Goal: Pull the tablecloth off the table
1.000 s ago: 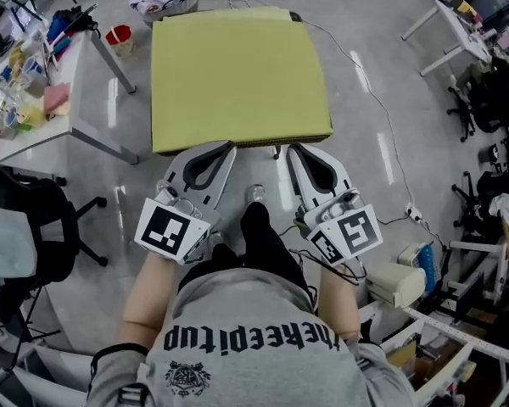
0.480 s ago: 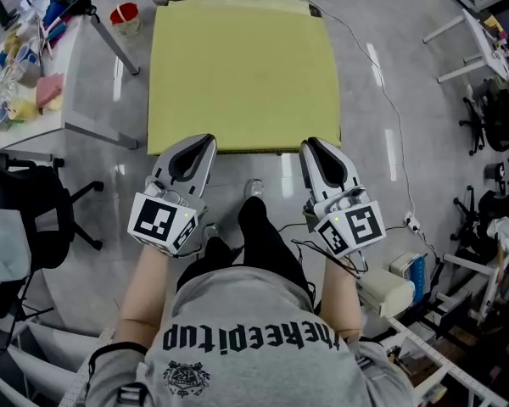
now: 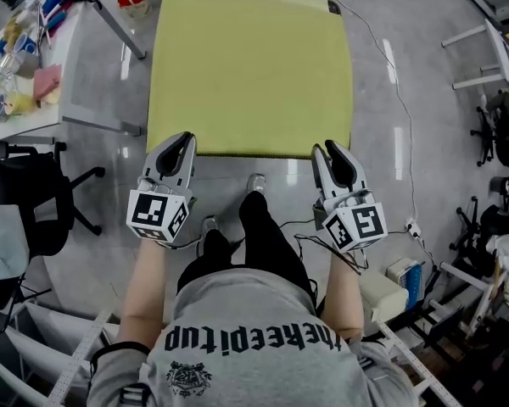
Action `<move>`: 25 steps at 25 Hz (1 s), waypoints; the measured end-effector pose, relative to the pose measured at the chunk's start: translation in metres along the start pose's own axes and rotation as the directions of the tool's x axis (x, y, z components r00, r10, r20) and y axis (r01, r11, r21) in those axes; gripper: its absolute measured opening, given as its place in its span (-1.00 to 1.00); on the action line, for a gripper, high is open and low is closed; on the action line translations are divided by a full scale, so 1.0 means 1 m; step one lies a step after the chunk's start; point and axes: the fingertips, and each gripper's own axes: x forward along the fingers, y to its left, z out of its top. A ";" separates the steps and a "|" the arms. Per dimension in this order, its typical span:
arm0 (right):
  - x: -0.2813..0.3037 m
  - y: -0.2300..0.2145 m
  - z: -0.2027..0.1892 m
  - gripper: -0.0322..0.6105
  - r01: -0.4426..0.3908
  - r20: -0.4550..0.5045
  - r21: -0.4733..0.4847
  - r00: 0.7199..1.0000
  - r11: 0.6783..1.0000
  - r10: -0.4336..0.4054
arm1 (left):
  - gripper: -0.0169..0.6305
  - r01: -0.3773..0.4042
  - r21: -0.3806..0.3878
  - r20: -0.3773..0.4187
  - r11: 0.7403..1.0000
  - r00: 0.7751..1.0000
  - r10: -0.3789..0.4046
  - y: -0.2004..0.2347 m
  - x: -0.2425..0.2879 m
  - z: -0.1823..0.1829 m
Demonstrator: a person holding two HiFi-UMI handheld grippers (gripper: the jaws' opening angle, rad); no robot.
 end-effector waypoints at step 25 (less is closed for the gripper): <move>0.020 -0.088 -0.118 -0.35 0.104 -0.239 0.141 0.969 0.985 -0.068 | -0.41 -0.266 0.001 -0.299 0.964 0.920 0.254 0.088 0.012 -0.120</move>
